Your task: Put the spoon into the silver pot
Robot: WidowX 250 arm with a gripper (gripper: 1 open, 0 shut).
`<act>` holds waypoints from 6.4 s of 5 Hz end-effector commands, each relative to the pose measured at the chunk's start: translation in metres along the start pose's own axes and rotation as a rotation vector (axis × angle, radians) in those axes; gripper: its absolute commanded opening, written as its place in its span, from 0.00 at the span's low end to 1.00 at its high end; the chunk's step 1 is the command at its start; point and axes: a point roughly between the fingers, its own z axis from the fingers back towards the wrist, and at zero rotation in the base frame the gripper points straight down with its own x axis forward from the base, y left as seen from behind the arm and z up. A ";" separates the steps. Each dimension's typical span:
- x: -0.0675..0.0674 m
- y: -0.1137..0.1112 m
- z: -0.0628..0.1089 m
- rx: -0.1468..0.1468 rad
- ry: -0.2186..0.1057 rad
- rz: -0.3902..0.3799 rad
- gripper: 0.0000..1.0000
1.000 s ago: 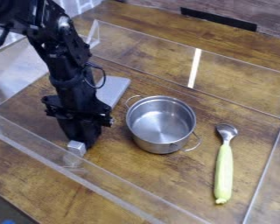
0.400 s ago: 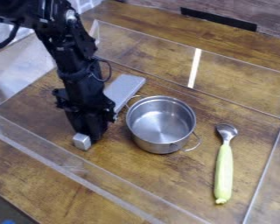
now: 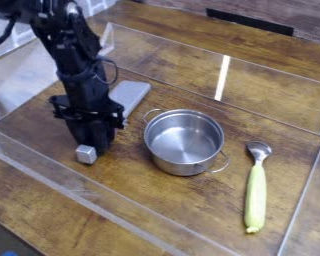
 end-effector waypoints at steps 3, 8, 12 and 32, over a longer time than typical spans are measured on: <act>0.034 -0.057 0.107 -0.097 -0.181 0.072 0.00; 0.012 -0.143 0.107 -0.232 -0.208 0.158 0.00; 0.020 -0.117 0.081 -0.223 -0.198 0.049 0.00; 0.012 -0.193 -0.015 -0.160 -0.171 0.101 1.00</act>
